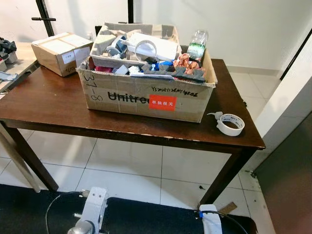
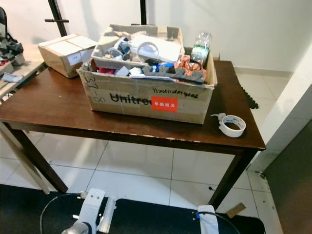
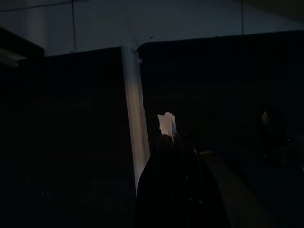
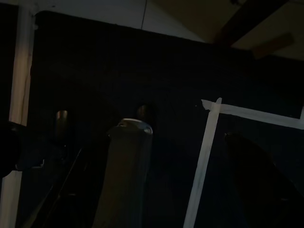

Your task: Picking trash to rubbish bin

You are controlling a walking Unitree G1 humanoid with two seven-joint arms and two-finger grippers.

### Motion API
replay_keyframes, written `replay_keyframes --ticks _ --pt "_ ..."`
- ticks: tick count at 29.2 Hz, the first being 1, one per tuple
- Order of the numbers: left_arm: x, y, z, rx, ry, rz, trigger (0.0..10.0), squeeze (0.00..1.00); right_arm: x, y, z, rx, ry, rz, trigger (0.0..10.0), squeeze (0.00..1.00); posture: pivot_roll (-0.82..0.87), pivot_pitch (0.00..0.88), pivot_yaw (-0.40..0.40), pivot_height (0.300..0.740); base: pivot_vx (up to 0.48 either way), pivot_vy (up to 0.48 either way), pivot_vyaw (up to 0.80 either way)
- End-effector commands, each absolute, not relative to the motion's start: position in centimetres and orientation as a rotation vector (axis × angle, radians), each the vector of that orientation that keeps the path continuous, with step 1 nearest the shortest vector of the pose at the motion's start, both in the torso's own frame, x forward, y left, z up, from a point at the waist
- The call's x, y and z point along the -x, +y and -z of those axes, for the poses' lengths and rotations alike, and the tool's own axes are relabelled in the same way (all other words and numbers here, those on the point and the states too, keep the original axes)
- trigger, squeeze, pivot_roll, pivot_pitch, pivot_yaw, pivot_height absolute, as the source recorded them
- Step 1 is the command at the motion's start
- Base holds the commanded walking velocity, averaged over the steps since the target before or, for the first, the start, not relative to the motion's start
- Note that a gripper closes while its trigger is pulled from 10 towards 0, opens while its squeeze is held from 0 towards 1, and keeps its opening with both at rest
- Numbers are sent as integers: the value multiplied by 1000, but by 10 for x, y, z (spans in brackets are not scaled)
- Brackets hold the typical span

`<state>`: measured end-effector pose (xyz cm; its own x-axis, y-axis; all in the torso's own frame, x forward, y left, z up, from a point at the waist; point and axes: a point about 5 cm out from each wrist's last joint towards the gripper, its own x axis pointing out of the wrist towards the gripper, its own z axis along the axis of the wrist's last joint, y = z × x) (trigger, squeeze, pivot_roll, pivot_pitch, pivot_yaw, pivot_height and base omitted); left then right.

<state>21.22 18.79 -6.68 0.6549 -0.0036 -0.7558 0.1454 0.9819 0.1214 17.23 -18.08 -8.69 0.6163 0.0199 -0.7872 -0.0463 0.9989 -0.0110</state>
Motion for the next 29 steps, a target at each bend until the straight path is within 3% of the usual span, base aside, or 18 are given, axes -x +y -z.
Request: replay_keyframes --ticks 1,11,29 --pt "-208 186 70 -171 867 85 10000 0 -173 -180 87 42 913 -52 10000 0 49 29 -41 740 0 0 0" --pt "-208 190 69 -173 867 66 10000 0 -180 -175 85 61 904 -85 10000 0 57 37 -51 740 0 0 0" --pt "-212 189 65 -143 817 74 10000 0 -174 -182 86 43 911 -52 10000 0 25 142 -49 740 0 0 0"
